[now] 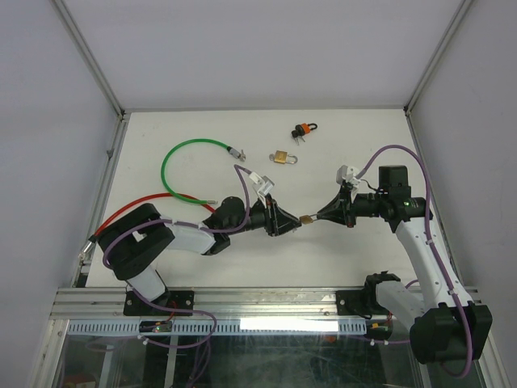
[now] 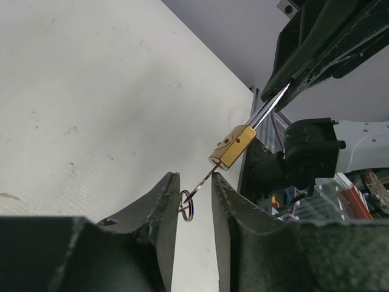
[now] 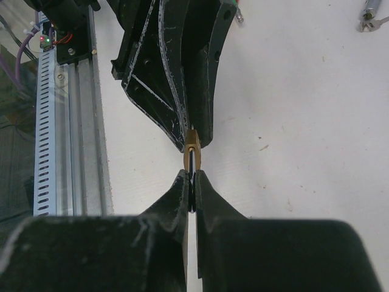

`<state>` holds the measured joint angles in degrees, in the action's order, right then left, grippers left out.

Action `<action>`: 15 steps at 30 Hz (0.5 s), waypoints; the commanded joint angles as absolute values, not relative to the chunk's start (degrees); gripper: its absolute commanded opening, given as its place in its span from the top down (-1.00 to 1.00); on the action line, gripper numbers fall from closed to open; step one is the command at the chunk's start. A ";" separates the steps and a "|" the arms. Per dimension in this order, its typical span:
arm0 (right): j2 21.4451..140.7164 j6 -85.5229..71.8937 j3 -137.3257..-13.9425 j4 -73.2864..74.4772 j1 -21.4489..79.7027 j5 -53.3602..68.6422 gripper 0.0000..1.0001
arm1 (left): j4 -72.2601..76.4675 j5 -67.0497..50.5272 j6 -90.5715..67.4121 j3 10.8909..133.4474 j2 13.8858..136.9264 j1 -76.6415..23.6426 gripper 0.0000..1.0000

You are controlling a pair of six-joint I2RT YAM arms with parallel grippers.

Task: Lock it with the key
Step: Place the lock at the center of the board.

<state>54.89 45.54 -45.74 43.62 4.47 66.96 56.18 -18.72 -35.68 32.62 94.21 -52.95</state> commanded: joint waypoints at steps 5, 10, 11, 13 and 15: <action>53.44 46.08 -46.49 42.34 4.06 70.16 1.00 | 58.86 -22.12 -34.30 34.74 94.82 -53.54 0.82; 53.39 46.13 -46.59 42.43 4.12 70.26 1.00 | 61.49 -24.88 -25.07 32.33 93.83 -53.44 1.00; 53.36 46.10 -46.61 42.45 4.10 70.23 1.00 | 62.98 -25.53 -22.01 31.34 93.52 -53.44 1.00; 53.36 46.14 -46.53 42.58 4.08 70.31 1.00 | 65.75 -27.43 -15.80 28.99 92.76 -53.44 1.00; 53.35 46.33 -46.58 42.82 4.05 70.39 1.00 | 68.48 -28.37 -10.10 26.70 91.73 -53.36 1.00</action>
